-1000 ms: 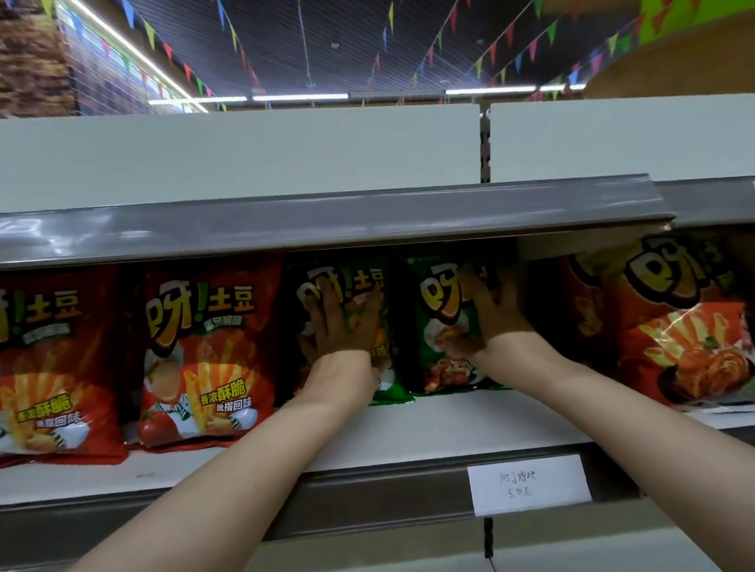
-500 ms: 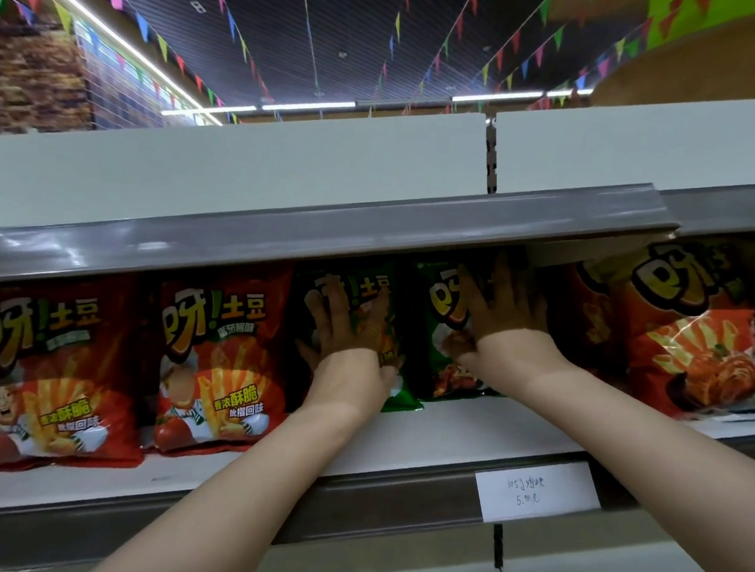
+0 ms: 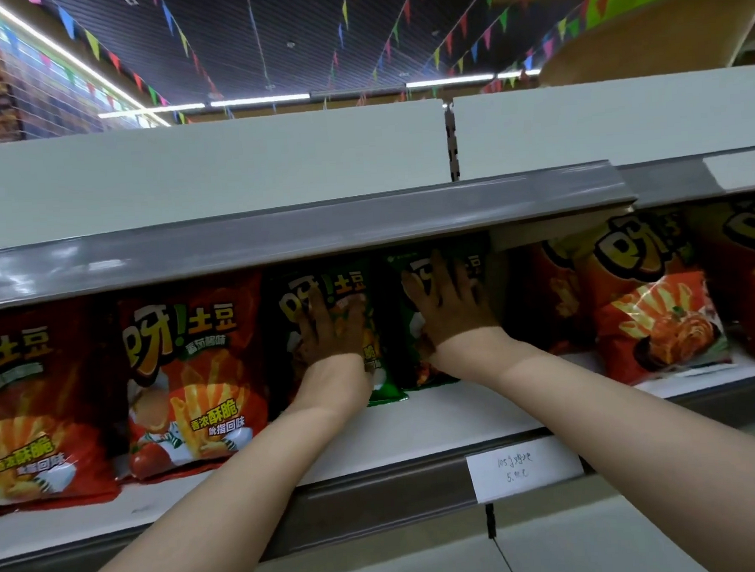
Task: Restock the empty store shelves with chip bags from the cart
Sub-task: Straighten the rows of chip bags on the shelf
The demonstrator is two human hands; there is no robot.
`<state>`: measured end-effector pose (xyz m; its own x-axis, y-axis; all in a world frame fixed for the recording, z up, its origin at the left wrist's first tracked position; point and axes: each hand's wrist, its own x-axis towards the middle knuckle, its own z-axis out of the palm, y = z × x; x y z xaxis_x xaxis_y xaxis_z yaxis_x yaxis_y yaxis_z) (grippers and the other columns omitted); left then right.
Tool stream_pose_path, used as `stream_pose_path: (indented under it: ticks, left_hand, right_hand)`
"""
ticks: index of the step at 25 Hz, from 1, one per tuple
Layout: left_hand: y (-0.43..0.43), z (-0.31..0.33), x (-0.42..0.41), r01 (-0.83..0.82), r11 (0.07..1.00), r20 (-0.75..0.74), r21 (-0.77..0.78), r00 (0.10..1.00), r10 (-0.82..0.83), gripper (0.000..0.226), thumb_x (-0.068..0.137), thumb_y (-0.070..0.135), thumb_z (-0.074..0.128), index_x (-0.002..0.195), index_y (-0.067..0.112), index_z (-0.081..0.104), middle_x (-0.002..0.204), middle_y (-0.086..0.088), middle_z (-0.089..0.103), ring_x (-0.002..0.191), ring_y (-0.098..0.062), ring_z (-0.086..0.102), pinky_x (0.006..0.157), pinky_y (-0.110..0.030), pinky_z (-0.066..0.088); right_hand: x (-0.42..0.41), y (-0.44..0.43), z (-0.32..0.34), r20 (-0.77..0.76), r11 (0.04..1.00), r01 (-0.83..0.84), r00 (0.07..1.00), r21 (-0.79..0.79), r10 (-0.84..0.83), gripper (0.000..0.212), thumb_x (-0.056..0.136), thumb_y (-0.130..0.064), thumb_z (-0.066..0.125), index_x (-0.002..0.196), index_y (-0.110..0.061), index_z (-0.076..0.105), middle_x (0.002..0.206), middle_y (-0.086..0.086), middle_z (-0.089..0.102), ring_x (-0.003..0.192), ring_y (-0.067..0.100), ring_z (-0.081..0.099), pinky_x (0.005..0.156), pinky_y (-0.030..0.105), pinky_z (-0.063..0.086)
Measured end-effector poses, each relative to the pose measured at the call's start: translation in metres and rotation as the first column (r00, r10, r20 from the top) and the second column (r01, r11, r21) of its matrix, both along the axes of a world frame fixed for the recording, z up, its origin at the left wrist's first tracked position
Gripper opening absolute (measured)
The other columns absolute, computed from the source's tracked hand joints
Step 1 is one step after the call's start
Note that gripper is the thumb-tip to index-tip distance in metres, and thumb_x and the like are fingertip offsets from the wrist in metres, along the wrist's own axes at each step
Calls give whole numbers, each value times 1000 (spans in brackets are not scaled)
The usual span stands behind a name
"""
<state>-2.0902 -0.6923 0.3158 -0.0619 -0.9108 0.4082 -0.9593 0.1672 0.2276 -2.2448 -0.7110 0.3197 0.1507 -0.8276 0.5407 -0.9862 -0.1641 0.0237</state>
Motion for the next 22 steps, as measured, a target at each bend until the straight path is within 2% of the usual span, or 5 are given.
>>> stream_pose_path:
  ticks: [5,9,16,19,22]
  left_hand:
    - [21,2,-7,-13,997,-17,-76,1000,12,85,89,32,58,149,39,-2,153,-10,-29,140,-35,-26,110,-62,-1]
    - [57,0,-47,77,989,-24,-124,996,-80,60,94,35,50,147,24,23,145,-16,29,133,-34,28,108,-44,22]
    - [83,-13,-156,255,888,-222,-382,908,-356,46,90,26,57,134,22,46,135,3,45,122,-17,46,98,-32,42]
    - [92,-20,-211,251,899,-343,-360,860,-377,53,91,31,57,140,22,38,142,3,39,129,-14,40,102,-25,35]
    - [90,-23,-250,229,932,-474,-281,811,-343,71,90,34,59,148,20,21,150,-2,29,135,-16,33,105,-25,30]
  right_hand:
    - [-3,30,4,7,996,-5,1000,-93,5,78,89,-36,49,150,-28,0,156,13,-13,143,36,-10,110,58,-9]
    - [-21,71,15,140,985,-66,986,-158,88,37,95,-34,42,123,-11,51,127,15,50,116,32,48,98,40,34]
    - [-134,102,4,129,773,-266,904,-576,407,27,83,-22,45,82,-6,67,83,9,63,76,26,60,67,36,48]
    - [-197,107,-3,177,752,-199,905,-628,387,29,84,-23,45,88,-4,66,90,11,61,84,27,58,70,40,50]
    - [-233,101,-14,305,922,-93,927,-376,218,45,91,-30,46,131,-11,49,134,18,42,121,33,42,99,45,39]
